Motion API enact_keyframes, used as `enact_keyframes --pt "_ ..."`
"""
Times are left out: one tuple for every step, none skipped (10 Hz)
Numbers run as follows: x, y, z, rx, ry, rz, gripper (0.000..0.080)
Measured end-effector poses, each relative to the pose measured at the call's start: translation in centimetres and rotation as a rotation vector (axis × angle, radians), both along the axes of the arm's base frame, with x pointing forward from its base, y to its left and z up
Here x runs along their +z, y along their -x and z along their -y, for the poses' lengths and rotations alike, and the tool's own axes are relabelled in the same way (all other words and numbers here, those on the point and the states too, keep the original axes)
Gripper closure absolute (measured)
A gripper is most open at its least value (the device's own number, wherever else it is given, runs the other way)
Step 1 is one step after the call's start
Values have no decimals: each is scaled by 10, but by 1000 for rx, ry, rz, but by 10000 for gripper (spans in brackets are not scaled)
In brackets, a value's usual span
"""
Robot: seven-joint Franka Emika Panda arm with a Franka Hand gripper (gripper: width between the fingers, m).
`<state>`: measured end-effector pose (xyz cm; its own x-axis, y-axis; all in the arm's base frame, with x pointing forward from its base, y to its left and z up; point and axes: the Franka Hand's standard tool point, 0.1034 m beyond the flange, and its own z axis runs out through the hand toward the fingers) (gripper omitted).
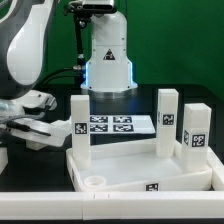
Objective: Assemble desk
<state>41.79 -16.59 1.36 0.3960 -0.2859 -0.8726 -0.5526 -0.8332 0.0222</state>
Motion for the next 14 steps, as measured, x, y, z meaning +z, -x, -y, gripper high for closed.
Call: enact_keyframes --pt "0 0 0 0 0 0 419" --pt "0 0 0 0 0 0 515" --pt "2 -2 1 9 -5 11 515" --pt "14 -9 1 23 -16 44 515" --pt "30 -18 3 37 -32 85 515" --pt "50 -35 6 65 -26 171 515" --pt "64 -51 5 100 15 298 515" --pt "67 -48 -2 106 45 355 515" --pt "63 -46 -1 101 63 381 515" --pt "61 -55 3 104 112 455 515" --pt "71 -59 3 122 120 515 515" --pt "92 -76 8 144 114 576 515" --pt "109 -98 13 170 126 639 515" --pt "124 -120 11 196 164 732 515"
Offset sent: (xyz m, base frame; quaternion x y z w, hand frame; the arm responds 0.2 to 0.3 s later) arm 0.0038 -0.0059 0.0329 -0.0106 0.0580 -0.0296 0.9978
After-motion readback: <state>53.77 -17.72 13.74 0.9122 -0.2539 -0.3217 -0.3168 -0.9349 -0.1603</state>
